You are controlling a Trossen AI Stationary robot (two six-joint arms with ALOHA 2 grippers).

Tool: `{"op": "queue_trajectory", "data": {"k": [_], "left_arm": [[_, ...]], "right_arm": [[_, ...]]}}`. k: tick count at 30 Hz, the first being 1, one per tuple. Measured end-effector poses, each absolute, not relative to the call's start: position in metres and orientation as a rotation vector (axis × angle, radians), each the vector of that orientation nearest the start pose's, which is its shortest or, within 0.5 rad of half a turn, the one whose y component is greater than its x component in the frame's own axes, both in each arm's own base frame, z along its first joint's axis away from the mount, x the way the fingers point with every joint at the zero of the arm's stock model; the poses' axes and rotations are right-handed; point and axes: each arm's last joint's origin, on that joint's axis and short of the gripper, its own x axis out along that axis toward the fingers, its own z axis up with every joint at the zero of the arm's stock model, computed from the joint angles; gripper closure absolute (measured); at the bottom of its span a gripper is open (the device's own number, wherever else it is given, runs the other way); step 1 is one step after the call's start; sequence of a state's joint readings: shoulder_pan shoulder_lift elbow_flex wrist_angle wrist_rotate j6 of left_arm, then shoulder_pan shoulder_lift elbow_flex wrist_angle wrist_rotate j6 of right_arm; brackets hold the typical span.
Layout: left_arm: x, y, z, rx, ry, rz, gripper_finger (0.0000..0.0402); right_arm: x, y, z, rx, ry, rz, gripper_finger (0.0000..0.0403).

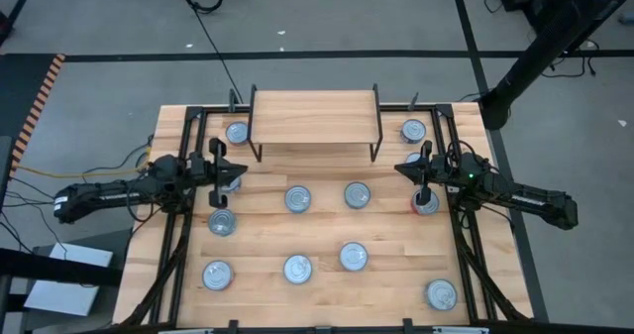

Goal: Stack canned seafood by type on shelf
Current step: Put the yellow blue tuna can on the shelf

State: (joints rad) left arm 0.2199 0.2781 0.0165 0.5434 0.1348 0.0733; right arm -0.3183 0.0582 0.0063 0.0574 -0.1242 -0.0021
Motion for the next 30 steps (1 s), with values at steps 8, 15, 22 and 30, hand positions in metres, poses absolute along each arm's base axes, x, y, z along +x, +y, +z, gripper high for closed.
{"op": "queue_trajectory", "data": {"k": [8, 15, 22, 30], "left_arm": [[0.113, 0.021, 0.195, 0.118, -0.242, 0.088, 0.0378], [0.116, 0.022, 0.193, 0.047, -0.230, 0.096, 0.0378], [0.118, 0.024, 0.192, 0.030, -0.218, 0.137, 0.0378], [0.121, 0.022, 0.201, 0.059, -0.223, 0.043, 0.0378]], "right_arm": [[0.097, -0.028, 0.167, -0.003, -0.005, -0.194, 0.0378], [0.097, -0.028, 0.167, -0.003, -0.005, -0.194, 0.0378], [0.097, -0.028, 0.167, -0.003, -0.005, -0.194, 0.0378], [0.097, -0.028, 0.167, -0.003, -0.005, -0.194, 0.0378]]}}
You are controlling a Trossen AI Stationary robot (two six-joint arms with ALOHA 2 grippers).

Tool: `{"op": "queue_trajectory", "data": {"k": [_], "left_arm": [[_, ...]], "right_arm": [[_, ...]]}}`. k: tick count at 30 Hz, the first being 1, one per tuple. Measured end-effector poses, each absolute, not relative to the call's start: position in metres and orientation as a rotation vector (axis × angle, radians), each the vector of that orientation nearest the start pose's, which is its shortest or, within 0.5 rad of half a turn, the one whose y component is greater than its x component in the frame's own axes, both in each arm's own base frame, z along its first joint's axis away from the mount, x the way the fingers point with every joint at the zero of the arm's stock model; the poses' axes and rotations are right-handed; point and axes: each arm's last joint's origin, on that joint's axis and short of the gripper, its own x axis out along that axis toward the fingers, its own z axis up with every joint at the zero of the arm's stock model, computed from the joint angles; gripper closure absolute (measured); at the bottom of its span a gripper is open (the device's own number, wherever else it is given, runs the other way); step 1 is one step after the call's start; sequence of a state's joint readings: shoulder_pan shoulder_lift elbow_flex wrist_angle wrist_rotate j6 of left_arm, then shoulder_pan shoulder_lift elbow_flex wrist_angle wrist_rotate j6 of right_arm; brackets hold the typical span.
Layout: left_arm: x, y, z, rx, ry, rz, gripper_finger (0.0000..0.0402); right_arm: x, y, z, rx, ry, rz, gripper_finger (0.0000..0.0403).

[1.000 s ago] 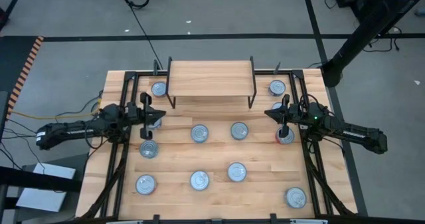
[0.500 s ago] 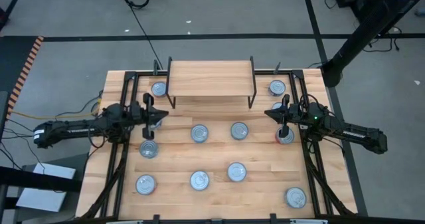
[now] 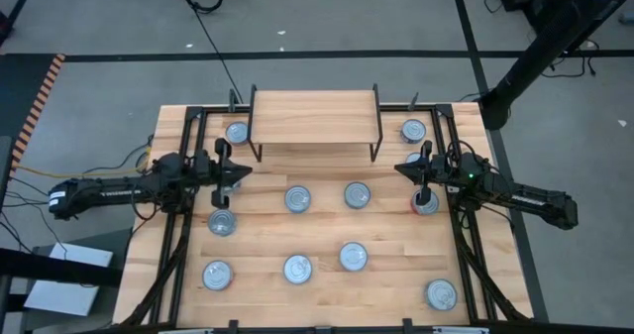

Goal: Stack canned seafood by type on shelf
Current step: Put the yellow blue tuna can on the shelf

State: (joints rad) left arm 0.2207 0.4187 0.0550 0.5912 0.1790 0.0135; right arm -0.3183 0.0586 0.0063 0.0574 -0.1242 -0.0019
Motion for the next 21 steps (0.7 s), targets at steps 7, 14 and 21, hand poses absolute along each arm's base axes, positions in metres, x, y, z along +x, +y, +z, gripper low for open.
{"op": "queue_trajectory", "data": {"k": [7, 14, 21], "left_arm": [[0.131, 0.024, 0.193, 0.041, -0.143, 0.033, 0.0388], [0.139, 0.025, 0.197, 0.039, -0.118, 0.007, 0.0398], [0.147, 0.026, 0.185, 0.083, -0.007, -0.011, 0.0398]], "right_arm": [[0.097, -0.028, 0.167, -0.003, -0.005, -0.194, 0.0378], [0.097, -0.028, 0.167, -0.003, -0.005, -0.194, 0.0378], [0.097, -0.028, 0.167, -0.003, -0.005, -0.194, 0.0378]]}}
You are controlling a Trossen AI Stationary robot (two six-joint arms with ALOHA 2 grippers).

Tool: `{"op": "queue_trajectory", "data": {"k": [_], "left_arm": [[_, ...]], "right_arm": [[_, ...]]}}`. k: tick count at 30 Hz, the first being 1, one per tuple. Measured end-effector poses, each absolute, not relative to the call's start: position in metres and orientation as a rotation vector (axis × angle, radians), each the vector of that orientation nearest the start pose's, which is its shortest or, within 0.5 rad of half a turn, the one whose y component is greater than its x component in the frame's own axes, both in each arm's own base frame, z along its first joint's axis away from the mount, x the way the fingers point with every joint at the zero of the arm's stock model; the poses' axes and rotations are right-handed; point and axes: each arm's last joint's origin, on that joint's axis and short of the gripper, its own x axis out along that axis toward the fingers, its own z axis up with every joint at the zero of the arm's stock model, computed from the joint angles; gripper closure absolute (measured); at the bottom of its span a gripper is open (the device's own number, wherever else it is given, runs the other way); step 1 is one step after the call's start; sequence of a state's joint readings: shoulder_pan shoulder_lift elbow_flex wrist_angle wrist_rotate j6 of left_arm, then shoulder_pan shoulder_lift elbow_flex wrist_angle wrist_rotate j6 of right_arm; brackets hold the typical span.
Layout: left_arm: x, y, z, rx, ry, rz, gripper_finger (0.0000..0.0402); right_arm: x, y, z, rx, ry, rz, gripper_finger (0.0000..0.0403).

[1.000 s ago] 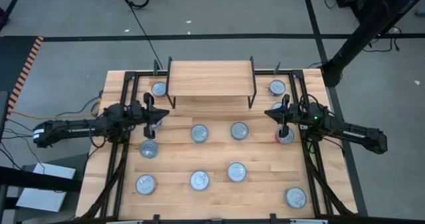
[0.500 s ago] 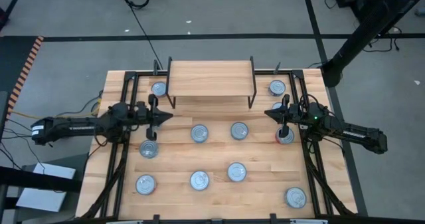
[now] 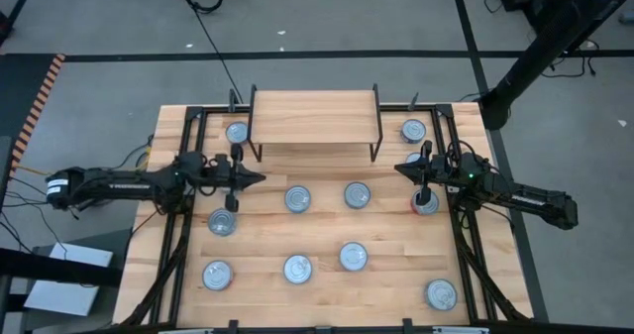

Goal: Stack canned seafood by type on shelf
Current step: Put the yellow blue tuna can on the shelf

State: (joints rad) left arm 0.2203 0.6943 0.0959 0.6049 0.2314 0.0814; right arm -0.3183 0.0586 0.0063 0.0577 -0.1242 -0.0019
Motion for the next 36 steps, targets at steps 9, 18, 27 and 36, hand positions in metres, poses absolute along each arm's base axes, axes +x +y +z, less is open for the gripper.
{"op": "queue_trajectory", "data": {"k": [9, 18, 27, 36], "left_arm": [[0.159, 0.026, 0.177, -0.002, 0.087, -0.044, 0.0398], [0.166, 0.018, 0.168, -0.030, 0.158, -0.064, 0.0398], [0.180, 0.014, 0.175, -0.017, 0.214, -0.100, 0.0398], [0.206, 0.010, 0.186, 0.085, 0.291, -0.130, 0.0398]], "right_arm": [[0.097, -0.028, 0.167, -0.003, -0.005, -0.194, 0.0378], [0.097, -0.028, 0.167, -0.003, -0.005, -0.194, 0.0378], [0.097, -0.028, 0.167, -0.003, -0.005, -0.194, 0.0378], [0.097, -0.028, 0.167, -0.003, -0.005, -0.194, 0.0378]]}}
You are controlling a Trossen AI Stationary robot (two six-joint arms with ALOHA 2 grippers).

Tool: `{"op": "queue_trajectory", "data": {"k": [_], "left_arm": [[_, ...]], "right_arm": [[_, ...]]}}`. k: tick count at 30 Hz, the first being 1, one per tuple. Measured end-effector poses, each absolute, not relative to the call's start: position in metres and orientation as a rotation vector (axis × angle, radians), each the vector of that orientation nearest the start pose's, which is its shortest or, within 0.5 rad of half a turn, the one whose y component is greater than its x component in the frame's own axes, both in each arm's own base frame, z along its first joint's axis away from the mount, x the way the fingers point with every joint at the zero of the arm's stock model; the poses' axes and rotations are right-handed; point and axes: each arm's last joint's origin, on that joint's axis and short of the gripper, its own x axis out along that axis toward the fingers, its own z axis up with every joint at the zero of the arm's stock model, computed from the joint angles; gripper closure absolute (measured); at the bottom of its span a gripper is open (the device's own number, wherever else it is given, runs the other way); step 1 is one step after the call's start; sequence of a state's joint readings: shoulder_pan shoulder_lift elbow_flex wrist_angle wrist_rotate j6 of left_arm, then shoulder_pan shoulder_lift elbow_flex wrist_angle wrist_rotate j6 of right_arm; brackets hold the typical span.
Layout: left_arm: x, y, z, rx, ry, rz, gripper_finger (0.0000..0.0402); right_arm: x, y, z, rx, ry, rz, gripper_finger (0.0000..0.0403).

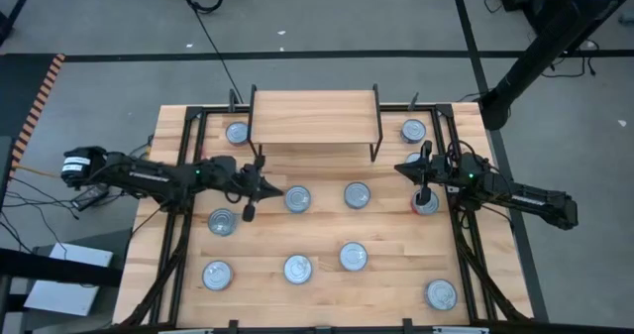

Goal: Stack canned seafood by type on shelf
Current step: Put the yellow blue tuna can on the shelf

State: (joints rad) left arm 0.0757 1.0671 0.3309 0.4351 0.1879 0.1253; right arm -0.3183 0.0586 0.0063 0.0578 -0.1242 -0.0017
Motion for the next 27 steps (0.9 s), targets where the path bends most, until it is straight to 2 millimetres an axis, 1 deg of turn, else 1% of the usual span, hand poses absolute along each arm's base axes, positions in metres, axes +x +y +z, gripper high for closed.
{"op": "queue_trajectory", "data": {"k": [5, 12, 21, 24, 27], "left_arm": [[0.231, 0.010, 0.203, 0.135, 0.348, -0.144, 0.0398], [0.262, 0.008, 0.215, 0.171, 0.457, -0.099, 0.0398], [0.295, 0.008, 0.221, 0.158, 0.529, -0.100, 0.0398], [0.309, 0.009, 0.220, 0.142, 0.539, -0.097, 0.0398], [0.326, 0.009, 0.218, 0.164, 0.548, -0.113, 0.0398]], "right_arm": [[0.097, -0.028, 0.167, -0.003, -0.005, -0.194, 0.0378], [0.097, -0.028, 0.167, -0.003, -0.005, -0.194, 0.0378], [0.097, -0.028, 0.167, -0.003, -0.005, -0.194, 0.0378], [0.097, -0.028, 0.167, -0.003, -0.005, -0.194, 0.0378], [0.097, -0.028, 0.167, -0.003, -0.005, -0.194, 0.0378]]}}
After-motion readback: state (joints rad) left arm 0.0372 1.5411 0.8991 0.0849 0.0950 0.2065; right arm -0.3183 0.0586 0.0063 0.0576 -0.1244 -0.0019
